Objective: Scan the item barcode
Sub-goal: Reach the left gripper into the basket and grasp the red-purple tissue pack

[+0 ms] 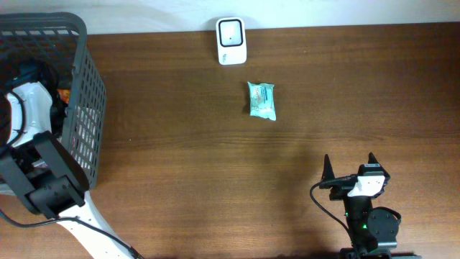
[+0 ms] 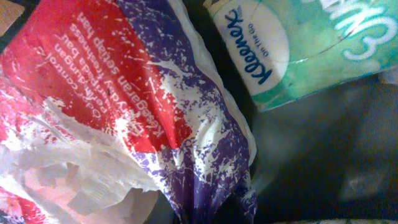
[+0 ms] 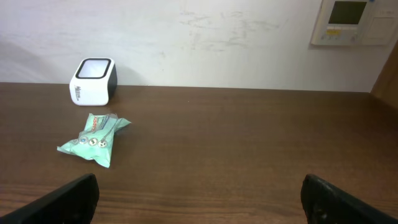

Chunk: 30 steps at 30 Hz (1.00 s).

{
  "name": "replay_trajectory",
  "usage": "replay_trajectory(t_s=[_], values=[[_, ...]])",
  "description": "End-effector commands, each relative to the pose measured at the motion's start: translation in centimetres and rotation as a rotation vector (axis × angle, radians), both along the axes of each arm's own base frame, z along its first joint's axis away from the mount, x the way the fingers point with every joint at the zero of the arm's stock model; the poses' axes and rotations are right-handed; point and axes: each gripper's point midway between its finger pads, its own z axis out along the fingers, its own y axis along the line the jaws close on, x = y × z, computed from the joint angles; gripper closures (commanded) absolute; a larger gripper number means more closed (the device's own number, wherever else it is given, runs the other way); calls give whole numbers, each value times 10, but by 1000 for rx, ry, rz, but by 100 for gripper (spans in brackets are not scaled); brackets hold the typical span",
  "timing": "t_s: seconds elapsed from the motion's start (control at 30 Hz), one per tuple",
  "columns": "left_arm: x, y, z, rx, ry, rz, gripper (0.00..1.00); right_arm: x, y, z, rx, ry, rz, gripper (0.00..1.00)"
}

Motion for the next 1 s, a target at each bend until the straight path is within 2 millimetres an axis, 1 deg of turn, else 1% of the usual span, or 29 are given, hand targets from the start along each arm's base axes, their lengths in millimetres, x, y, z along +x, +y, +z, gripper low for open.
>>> replay_trajectory(t_s=[0.0,0.1,0.13,0.2,0.33,0.4,0.47,0.5,0.57,0.6,0.63,0.67,0.7,0.73,0.77,0.8,0.83,0.87,0.9,0.97], values=[[-1,2,38,19,-52,11,100,0,-3,-3,4,4,-16,1],[14,-6,113,19,-239,-6,100,0,-3,-3,4,4,-16,1],[15,-10,144,29,-319,-17,100,0,-3,-3,4,4,-16,1],[10,-17,191,59,-432,-31,100,0,-3,-3,4,4,-16,1],[-13,-30,264,132,-596,-46,100,0,-3,-3,4,4,-16,1],[-18,-40,294,139,-692,-71,100,0,-3,-3,4,4,-16,1],[-18,-53,320,123,-793,-111,100,0,-3,-3,4,4,-16,1],[-15,-62,331,95,-845,-143,100,0,-3,-3,4,4,-16,1],[-5,-88,348,-14,-952,-241,100,0,-3,-3,4,4,-16,1],[1,-105,357,-82,-1005,-303,100,0,-3,-3,4,4,-16,1],[10,-126,368,-153,-1068,-386,100,0,-3,-3,4,4,-16,1],[15,-135,371,-157,-1079,-415,100,0,-3,-3,4,4,-16,1],[20,-148,375,-146,-1086,-485,100,0,-3,-3,4,4,-16,1],[28,-177,380,-136,-1089,-613,100,0,-3,-3,4,4,-16,1],[33,-200,383,-136,-1093,-703,100,0,-3,-3,4,4,-16,1],[37,-224,386,-133,-1097,-795,100,0,-3,-3,4,4,-16,1],[40,-243,386,-132,-1095,-868,100,0,-3,-3,4,4,-16,1],[42,-270,384,-139,-1087,-964,100,0,-3,-3,4,4,-16,1],[44,-289,379,-153,-1071,-1017,100,0,-3,-3,4,4,-16,1],[45,-317,363,-180,-1018,-1061,100,0,-3,-3,4,4,-16,1]])
